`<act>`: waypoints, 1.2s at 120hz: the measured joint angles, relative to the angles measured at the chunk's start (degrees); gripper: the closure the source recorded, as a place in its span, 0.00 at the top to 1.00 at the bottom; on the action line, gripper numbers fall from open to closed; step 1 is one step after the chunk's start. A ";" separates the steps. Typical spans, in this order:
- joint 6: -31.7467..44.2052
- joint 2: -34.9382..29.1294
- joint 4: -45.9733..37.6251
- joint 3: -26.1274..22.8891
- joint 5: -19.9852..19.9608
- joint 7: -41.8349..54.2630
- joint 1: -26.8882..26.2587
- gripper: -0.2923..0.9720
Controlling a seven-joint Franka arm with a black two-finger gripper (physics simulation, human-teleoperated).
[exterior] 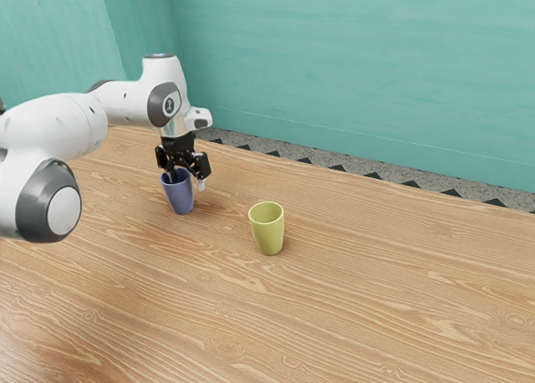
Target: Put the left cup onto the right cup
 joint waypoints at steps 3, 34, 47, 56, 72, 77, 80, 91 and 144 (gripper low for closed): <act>0.00 0.18 0.19 -0.01 0.00 0.01 0.00 0.72; 0.02 0.51 0.54 -0.16 -0.04 0.09 0.05 0.56; 0.04 0.52 0.57 -0.13 -0.01 0.10 0.13 0.48; 0.05 0.56 0.59 -0.12 0.03 0.10 0.33 0.43; 0.07 0.59 0.79 -0.12 0.15 0.13 0.40 0.31; 0.07 0.59 0.83 -0.12 0.20 0.14 0.40 0.28; 0.06 0.59 0.84 -0.12 0.23 0.15 0.40 0.26; 0.05 0.54 0.86 -0.08 0.29 0.17 0.40 0.21; 0.08 -6.41 -1.61 0.51 1.26 0.15 -1.04 0.15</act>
